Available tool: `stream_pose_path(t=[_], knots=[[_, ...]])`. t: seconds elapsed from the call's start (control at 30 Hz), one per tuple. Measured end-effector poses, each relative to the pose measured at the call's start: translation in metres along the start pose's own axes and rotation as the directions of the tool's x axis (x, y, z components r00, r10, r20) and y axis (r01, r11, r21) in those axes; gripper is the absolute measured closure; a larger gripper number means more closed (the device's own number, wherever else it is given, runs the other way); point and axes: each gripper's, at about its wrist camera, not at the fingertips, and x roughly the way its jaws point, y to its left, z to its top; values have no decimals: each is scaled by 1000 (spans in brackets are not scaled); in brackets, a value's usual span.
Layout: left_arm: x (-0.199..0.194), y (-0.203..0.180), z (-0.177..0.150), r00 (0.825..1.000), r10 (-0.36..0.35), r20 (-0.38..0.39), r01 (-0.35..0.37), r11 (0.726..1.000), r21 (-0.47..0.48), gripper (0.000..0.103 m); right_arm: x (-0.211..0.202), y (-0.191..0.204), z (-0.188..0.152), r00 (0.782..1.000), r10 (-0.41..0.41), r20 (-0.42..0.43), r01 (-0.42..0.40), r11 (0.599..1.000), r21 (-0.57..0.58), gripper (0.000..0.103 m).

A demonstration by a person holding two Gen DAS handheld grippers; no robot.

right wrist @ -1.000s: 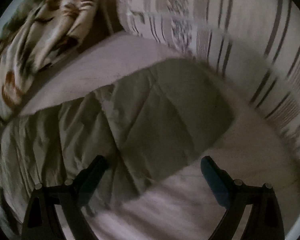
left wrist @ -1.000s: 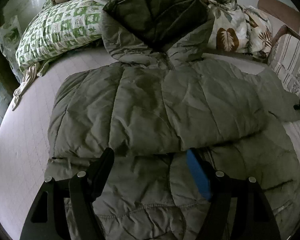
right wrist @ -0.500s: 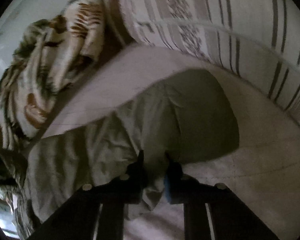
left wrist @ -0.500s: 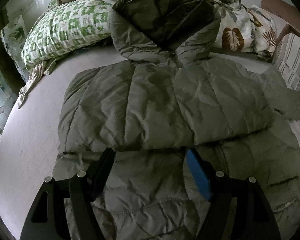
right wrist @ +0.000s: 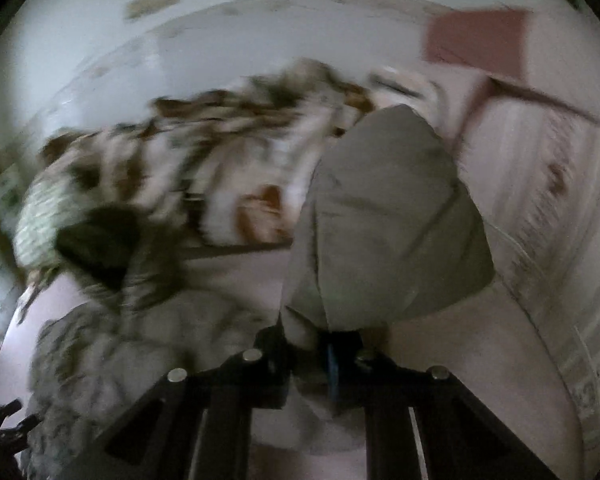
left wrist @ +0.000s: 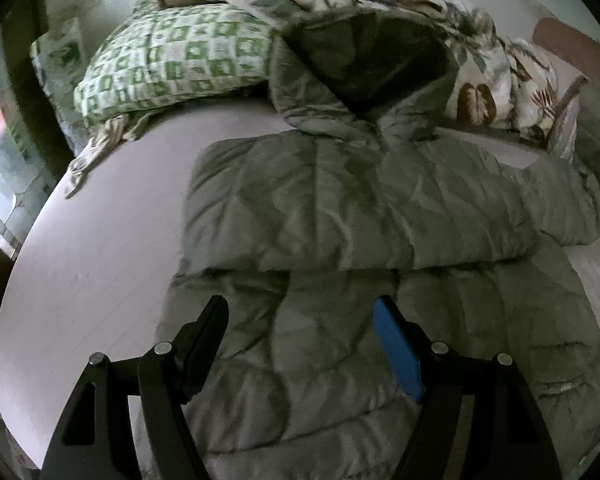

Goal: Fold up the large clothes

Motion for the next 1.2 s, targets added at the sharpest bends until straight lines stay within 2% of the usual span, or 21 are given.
stream_pose_path(t=[0.2, 0.37, 0.47, 0.57, 0.67, 0.77, 0.83, 0.87, 0.9, 1.2], knots=[[-18, 39, -16, 1000, 18, 21, -17, 998, -57, 28, -17, 120, 0, 990, 140, -8, -140, 978, -152, 88], [-29, 77, -34, 1000, 19, 21, -16, 991, -130, 28, -8, 224, -20, 966, 249, -72, -260, 930, -260, 88], [-34, 94, -42, 999, 35, 23, -31, 988, -150, 28, 13, 286, -47, 945, 292, -144, -323, 894, -311, 88], [-39, 109, -47, 998, 52, 31, -46, 984, -170, 28, 46, 339, -93, 919, 309, -244, -377, 869, -320, 88], [-37, 118, -49, 998, 53, 30, -46, 981, -187, 28, 82, 363, -134, 903, 281, -324, -379, 876, -297, 88], [-35, 122, -51, 998, 52, 28, -45, 979, -198, 27, 97, 369, -164, 909, 248, -334, -354, 884, -306, 81], [-33, 122, -51, 998, 49, 27, -42, 979, -198, 27, 96, 368, -171, 918, 247, -309, -343, 887, -309, 66], [-32, 121, -50, 998, 49, 26, -43, 979, -198, 27, 94, 368, -173, 914, 265, -308, -358, 883, -303, 39], [-31, 120, -50, 999, 48, 24, -42, 979, -199, 27, 91, 367, -173, 907, 283, -313, -376, 878, -297, 18], [-36, 105, -48, 999, 42, 33, -35, 983, -182, 27, 64, 358, -164, 909, 294, -294, -385, 863, -327, 17]])
